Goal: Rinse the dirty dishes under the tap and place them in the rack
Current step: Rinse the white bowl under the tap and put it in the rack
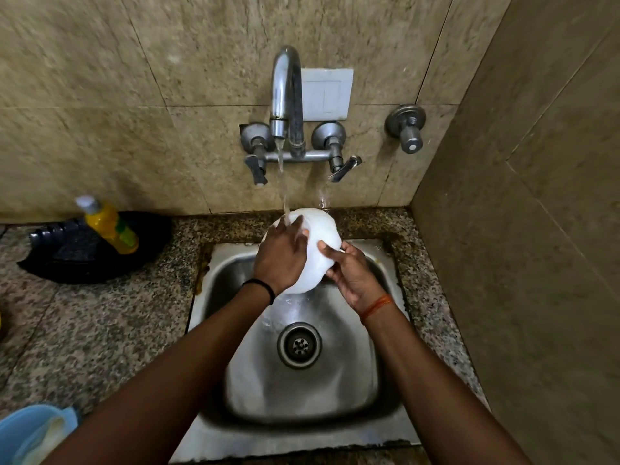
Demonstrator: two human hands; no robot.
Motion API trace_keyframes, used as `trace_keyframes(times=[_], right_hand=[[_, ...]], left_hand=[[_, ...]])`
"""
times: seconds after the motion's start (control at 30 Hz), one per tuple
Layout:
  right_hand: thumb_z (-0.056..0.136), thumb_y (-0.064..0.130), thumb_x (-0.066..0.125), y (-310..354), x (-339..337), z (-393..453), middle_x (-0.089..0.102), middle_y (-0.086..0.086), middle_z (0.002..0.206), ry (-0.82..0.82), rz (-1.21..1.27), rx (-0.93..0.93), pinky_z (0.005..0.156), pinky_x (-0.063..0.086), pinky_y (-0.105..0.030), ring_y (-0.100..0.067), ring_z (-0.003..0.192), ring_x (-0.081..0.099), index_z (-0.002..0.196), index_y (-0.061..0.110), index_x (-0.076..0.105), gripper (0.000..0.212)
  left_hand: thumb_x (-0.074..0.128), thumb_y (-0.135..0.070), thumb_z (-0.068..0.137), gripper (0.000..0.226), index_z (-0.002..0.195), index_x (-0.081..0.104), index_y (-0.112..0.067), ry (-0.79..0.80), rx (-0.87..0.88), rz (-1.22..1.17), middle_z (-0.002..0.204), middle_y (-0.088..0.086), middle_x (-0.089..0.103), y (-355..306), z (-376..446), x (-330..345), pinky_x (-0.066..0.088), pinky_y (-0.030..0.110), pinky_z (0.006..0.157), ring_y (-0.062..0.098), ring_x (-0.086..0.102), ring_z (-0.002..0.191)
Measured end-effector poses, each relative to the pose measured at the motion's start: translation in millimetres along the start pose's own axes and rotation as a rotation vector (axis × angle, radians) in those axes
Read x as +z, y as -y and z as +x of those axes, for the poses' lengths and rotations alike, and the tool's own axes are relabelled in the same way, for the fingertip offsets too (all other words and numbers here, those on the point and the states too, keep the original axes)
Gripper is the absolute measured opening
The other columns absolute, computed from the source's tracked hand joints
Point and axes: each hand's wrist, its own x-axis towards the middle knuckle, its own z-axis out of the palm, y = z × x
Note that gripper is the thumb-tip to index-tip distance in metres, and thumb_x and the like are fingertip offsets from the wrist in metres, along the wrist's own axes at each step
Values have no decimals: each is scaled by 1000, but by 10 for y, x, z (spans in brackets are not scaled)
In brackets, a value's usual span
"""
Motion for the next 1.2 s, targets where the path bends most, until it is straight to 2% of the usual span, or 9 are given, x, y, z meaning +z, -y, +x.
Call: trace_keyframes(times=[0.1, 0.2, 0.33, 0.47, 0.6, 0.7, 0.8, 0.97, 1.2], right_hand=[[82, 10, 72, -13, 65, -27, 68, -21, 112, -48, -255, -104, 70, 60, -38, -23, 83, 70, 112, 8, 60, 32], [76, 20, 78, -68, 139, -41, 69, -12, 111, -69, -651, -296, 86, 56, -48, -29, 99, 67, 111, 11, 60, 40], [85, 28, 65, -158, 174, -169, 68, -7, 115, -1, -1498, -640, 81, 50, -37, -28, 100, 63, 129, 22, 52, 47], [83, 23, 62, -204, 172, -209, 70, -11, 108, 108, -1768, -781, 78, 48, -37, -33, 98, 63, 129, 21, 55, 46], [82, 26, 71, -95, 227, -126, 72, 1, 110, 243, -1446, -397, 90, 52, -31, -14, 101, 66, 112, 21, 67, 31], [96, 12, 55, 27, 312, -32, 68, -17, 112, 175, -699, 8, 88, 55, -39, -26, 91, 68, 117, 2, 62, 25], [96, -6, 45, 105, 392, 83, 69, -21, 99, 91, -258, 77, 80, 58, -30, -22, 77, 73, 115, -5, 57, 23], [82, -17, 60, 88, 577, 153, 73, -13, 71, -29, -85, 48, 69, 61, -26, -21, 66, 73, 85, -7, 65, 11], [86, -7, 62, 108, 600, 161, 72, -10, 64, -91, -107, 29, 58, 58, -21, -16, 58, 71, 79, -4, 65, 8]], left_hand=[[46, -49, 95, 51, 128, 59, -13, -13, -225, -272, 128, 16, 61, -160, -7, -136, 43, 31, 92, 32, 57, 116], [65, -62, 76, 57, 103, 70, -12, 35, -466, -618, 101, 10, 71, -202, 30, -254, 57, 38, 80, 27, 68, 90], [74, -31, 80, 39, 103, 65, 0, 146, -693, -927, 91, 21, 69, -22, 48, -363, 60, 40, 54, 29, 68, 69], [58, -13, 90, 22, 107, 58, 1, 259, -776, -1053, 82, 19, 64, 214, -32, -338, 58, 34, 54, 29, 64, 69], [55, -5, 86, 19, 102, 59, 4, 131, -791, -1126, 78, 19, 67, 353, -162, -288, 59, 38, 61, 30, 66, 68], [53, -3, 84, 24, 106, 59, 6, 108, -797, -1195, 78, 18, 69, 450, -230, -278, 59, 43, 72, 31, 67, 73], [51, -2, 83, 38, 120, 54, 4, 127, -813, -1277, 99, 20, 66, 498, -274, -295, 58, 44, 74, 31, 66, 88], [48, -1, 85, 35, 119, 53, -1, 132, -797, -1356, 107, 19, 64, 492, -331, -268, 57, 39, 69, 29, 65, 90], [49, -1, 85, 33, 118, 53, -3, 136, -760, -1375, 112, 19, 63, 527, -319, -230, 54, 42, 81, 29, 64, 93]])
